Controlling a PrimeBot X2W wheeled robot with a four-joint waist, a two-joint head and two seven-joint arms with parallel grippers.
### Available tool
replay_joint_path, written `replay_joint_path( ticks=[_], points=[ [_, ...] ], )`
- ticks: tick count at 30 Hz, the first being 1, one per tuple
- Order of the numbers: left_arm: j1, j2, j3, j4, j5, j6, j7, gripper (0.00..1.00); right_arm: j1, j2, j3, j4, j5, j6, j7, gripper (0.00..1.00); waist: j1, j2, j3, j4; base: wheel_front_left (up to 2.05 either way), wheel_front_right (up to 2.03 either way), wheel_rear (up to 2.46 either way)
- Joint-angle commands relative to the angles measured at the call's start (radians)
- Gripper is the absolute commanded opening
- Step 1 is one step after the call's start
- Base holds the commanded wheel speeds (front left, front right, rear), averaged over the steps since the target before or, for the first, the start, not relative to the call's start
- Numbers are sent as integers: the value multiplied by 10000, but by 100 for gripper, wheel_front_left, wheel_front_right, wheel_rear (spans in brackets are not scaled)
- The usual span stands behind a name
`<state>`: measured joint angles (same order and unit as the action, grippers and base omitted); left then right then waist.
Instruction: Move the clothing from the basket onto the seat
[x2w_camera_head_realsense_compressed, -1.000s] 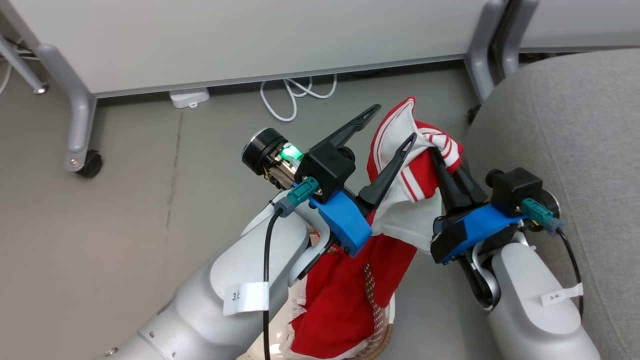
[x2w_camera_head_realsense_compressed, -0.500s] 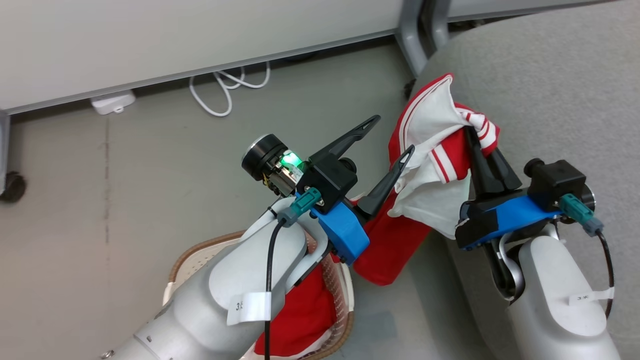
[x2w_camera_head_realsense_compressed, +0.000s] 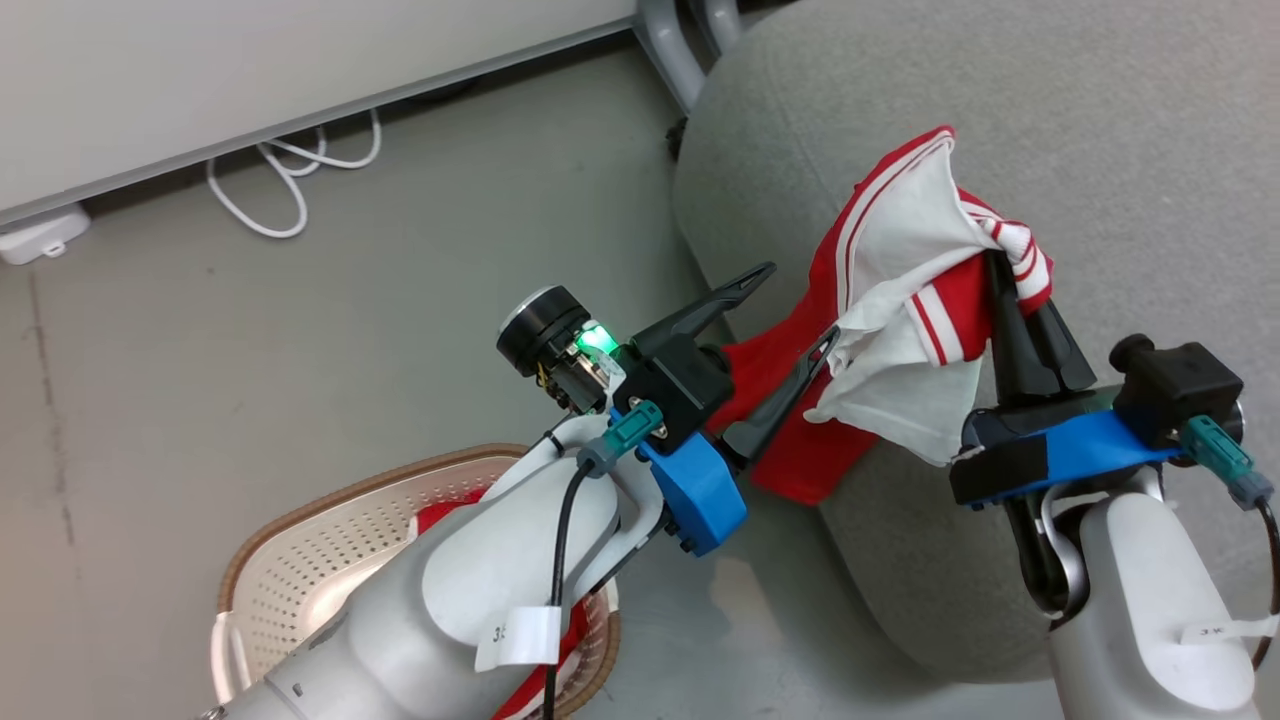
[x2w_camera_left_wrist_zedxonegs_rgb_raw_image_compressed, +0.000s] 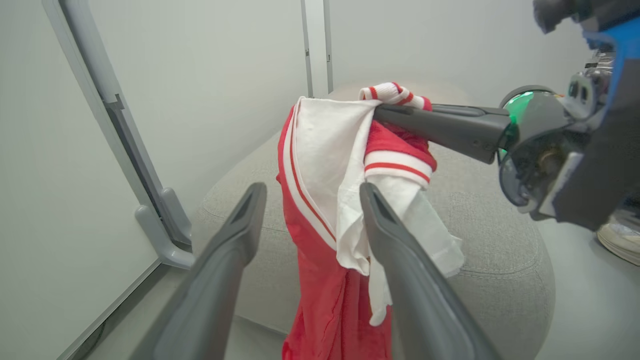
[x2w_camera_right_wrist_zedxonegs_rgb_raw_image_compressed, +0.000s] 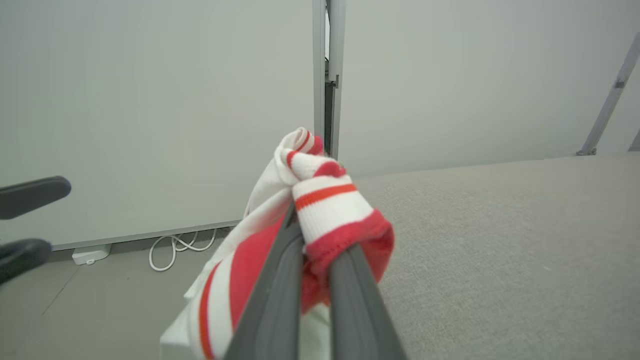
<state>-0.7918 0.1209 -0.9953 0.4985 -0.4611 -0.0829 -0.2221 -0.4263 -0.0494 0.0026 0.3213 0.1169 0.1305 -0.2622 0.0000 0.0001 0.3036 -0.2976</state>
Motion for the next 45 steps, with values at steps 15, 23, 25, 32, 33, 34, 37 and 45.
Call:
replay_joint_path(
  ticks=[15,23,25,32,33,34,37,45],
  points=[
    [220,182,-362,-266,41,40,85,100,759,-20,-604,-626,-169,5,-41,0,0,-1,248,-490,0,0,0],
    [52,262,-309,-419,42,134,-8,100,184,-23,-602,-879,-262,5,-43,0,0,-1,378,-412,0,0,0],
    [-14,313,-300,-472,62,141,-17,100,-108,-20,-655,-1000,-384,5,-43,0,0,-1,492,-384,0,0,0],
    [-323,627,-274,-766,176,200,96,100,-1970,-21,-1380,-1697,-1320,3,-43,0,0,-1,1220,-205,0,0,0],
    [-374,692,-271,-825,212,213,120,100,-2341,-31,-1590,-1829,-1431,3,-41,0,0,-1,1352,-181,0,0,0],
    [-423,763,-272,-884,241,219,139,100,-2663,-65,-1780,-1960,-1509,3,-41,0,0,-1,1497,-153,0,0,0],
    [-645,981,-264,-1071,335,210,272,100,-3676,-429,-2425,-2348,-1619,3,-40,0,0,-1,2047,-36,0,0,0],
    [-1230,1681,-142,-1769,600,293,604,100,-6162,-2235,-4285,-2923,-1480,3,-38,0,0,-1,3573,88,0,0,0]
  ],
)
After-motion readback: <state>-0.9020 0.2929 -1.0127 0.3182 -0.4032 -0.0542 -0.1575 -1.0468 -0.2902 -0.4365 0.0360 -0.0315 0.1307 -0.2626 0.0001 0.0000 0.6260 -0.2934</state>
